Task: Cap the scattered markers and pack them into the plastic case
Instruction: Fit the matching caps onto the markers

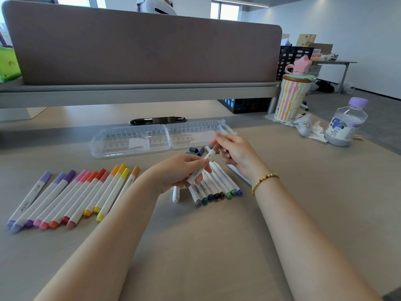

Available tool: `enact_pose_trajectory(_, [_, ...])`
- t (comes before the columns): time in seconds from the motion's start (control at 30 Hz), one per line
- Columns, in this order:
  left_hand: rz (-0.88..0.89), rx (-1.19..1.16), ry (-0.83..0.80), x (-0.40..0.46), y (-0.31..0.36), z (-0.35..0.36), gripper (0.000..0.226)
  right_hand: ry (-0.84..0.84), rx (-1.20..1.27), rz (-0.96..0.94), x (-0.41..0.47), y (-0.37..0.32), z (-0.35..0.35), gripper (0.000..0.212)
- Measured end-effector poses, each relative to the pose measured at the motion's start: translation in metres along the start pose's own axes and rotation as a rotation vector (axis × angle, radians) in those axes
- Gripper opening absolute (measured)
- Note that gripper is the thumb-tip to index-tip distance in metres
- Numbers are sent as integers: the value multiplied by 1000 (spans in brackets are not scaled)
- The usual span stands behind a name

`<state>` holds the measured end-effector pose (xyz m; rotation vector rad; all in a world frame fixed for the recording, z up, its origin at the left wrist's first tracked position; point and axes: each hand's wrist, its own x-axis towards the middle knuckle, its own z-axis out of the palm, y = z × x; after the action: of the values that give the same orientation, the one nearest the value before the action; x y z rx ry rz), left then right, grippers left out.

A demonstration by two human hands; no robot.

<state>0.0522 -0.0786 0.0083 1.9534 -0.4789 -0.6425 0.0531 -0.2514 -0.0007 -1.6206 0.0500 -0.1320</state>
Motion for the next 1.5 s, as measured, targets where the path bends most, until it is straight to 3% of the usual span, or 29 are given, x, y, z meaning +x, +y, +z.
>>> enact_pose_trajectory(0.2, [27, 162, 194, 4, 5, 9, 46, 10, -157, -58, -2, -6, 12, 28])
enact_pose_trajectory(0.53, [-86, 208, 243, 3, 11, -2, 44, -3, -219, -54, -5, -1, 25, 28])
enact_pose_trajectory(0.73, [-209, 552, 408, -8, -4, -44, 29, 112, -368, -74, -3, 0, 24, 30])
enact_pose_trajectory(0.9, [-366, 726, 398, -4, -16, -33, 60, 65, -648, -99, -8, -2, 20, 27])
enact_pose_trajectory(1.03, [-337, 830, 389, 0, -19, -27, 69, -24, -827, -37, -10, -5, 18, 19])
enact_pose_trajectory(1.23, [-274, 887, 372, 1, -21, -30, 50, -151, -1007, 55, -12, -10, 14, 10])
enact_pose_trajectory(1.37, [-172, 894, 421, 5, -19, -31, 24, -180, -1156, 114, -12, -12, 15, 21])
enact_pose_trajectory(1.5, [-139, 879, 371, 8, -17, -27, 19, -187, -1277, 178, -11, -10, 15, 26])
